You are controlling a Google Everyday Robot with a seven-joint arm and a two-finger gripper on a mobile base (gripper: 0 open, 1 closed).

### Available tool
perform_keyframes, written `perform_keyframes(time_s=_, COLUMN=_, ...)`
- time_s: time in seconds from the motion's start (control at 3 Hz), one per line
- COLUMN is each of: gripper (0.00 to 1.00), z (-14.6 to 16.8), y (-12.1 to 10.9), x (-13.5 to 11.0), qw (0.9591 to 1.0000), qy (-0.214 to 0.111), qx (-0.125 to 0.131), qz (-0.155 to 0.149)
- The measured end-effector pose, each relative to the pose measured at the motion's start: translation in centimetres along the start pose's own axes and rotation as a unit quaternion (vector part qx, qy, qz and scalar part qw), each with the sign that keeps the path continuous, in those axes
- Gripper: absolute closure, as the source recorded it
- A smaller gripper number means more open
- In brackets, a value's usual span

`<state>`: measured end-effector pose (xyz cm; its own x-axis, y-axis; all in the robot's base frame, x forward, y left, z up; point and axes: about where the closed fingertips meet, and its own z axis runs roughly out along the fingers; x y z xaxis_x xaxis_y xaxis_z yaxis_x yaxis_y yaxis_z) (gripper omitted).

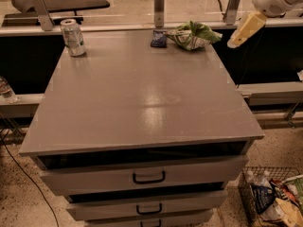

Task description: Move green jalapeno chip bag near rxbar blueberry

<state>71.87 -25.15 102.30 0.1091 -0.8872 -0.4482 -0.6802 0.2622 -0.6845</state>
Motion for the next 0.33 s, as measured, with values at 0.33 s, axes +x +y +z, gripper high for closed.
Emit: perform_keyframes(time_s=0.33, gripper=0.00, z=0.19, y=0.15, x=0.10, qw=1.0000, qy=0.001, qx=-0.002, qz=0.000)
